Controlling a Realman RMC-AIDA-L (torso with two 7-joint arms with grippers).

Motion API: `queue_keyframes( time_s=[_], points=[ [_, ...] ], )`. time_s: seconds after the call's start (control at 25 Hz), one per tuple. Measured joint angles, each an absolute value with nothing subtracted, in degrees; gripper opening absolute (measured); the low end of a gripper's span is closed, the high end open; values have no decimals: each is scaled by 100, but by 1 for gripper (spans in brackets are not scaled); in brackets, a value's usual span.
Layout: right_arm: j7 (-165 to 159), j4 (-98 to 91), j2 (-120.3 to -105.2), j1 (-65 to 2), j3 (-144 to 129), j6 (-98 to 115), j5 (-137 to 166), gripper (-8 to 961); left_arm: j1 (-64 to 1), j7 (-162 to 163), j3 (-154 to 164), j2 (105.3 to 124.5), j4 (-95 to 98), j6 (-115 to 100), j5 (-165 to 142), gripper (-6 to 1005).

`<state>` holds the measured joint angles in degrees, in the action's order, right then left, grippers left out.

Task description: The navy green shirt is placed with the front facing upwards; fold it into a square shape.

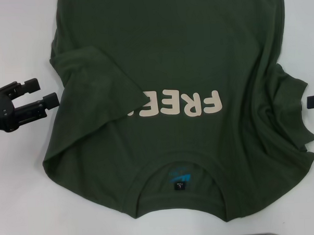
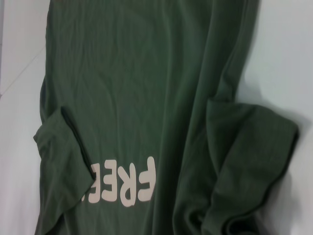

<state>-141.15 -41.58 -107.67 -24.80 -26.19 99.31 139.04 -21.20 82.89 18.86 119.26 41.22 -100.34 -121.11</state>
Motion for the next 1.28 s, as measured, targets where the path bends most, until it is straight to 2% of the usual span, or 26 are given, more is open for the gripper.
queue_keyframes(
  time_s=[0.32, 1.28],
  points=[
    [-14095, -4002, -10890, -2639, -2669, 9619, 13909, 806, -2136, 8261, 1829, 11922, 4020, -9901, -12111, 842],
    [-14073, -3648, -10898, -2794, -2892, 9011, 13922, 806, -2196, 8271, 1828, 11919, 3981, -9749, -12107, 842]
  ],
)
